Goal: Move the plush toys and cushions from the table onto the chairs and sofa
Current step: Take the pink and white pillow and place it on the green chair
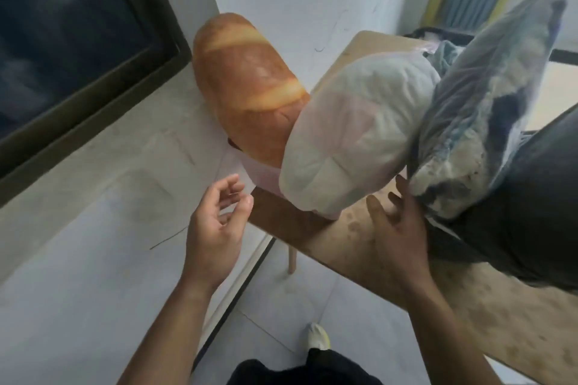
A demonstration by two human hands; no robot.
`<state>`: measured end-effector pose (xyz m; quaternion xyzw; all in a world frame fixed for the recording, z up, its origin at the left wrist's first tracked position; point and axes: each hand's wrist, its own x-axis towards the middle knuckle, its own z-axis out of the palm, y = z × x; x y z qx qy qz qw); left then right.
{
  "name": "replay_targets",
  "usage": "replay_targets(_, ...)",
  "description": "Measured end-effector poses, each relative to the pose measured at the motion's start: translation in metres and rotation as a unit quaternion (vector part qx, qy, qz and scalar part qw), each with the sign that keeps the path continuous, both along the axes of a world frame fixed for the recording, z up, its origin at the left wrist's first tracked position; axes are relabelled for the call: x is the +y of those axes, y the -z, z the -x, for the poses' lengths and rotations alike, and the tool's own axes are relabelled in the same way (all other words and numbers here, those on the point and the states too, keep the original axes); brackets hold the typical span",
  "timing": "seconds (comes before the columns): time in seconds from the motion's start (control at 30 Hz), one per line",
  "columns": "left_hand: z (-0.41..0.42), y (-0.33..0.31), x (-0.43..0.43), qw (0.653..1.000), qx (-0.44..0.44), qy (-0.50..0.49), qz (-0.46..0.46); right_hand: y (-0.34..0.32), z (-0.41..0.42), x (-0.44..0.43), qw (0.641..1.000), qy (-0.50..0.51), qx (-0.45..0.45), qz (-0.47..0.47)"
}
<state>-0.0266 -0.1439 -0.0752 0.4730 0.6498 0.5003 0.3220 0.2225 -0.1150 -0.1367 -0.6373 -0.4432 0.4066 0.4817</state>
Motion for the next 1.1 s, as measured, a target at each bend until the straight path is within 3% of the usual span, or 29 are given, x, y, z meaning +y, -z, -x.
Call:
replay_targets(0.1, -0.006, -0.005, 0.074, 0.997, 0.011, 0.08, -0.019, -0.01, 0.012, 0.032, 0.998, 0.023, 0.049, 0.012)
replay_targets(0.2, -0.015, 0.007, 0.146, 0.983, 0.017, 0.179, -0.032, -0.007, 0.029, 0.055, 0.997, 0.058, 0.026, -0.04)
replay_targets(0.4, -0.023, 0.043, 0.237, 0.93, 0.093, 0.354, -0.04, -0.014, 0.058, 0.068, 0.992, 0.115, 0.022, -0.052)
replay_targets(0.57, -0.013, 0.024, 0.233, 0.917, -0.028, 0.391, -0.069, -0.047, 0.108, 0.082, 0.985, 0.163, 0.004, -0.06)
replay_targets(0.67, -0.011, -0.008, 0.221, 0.913, -0.157, 0.37, -0.065, -0.079, 0.128, 0.084, 0.973, 0.194, -0.024, -0.12)
replay_targets(0.73, -0.013, -0.035, 0.206, 0.899, -0.196, 0.373, -0.12, -0.105, 0.132, 0.069, 0.959, 0.221, -0.041, -0.174)
replay_targets(0.83, -0.021, -0.078, 0.168, 0.847, -0.207, 0.409, -0.269, -0.144, 0.135, 0.023, 0.925, 0.279, -0.076, -0.245)
replay_targets(0.93, -0.029, -0.108, 0.117, 0.802, -0.131, 0.433, -0.389, -0.16, 0.132, -0.039, 0.879, 0.355, -0.101, -0.301)
replay_targets(1.03, -0.042, -0.122, 0.049, 0.728, -0.102, 0.489, -0.469, -0.16, 0.133, -0.117, 0.842, 0.434, -0.074, -0.313)
replay_targets(1.1, -0.054, -0.122, -0.008, 0.678, -0.129, 0.543, -0.478, -0.154, 0.137, -0.183, 0.809, 0.482, -0.066, -0.33)
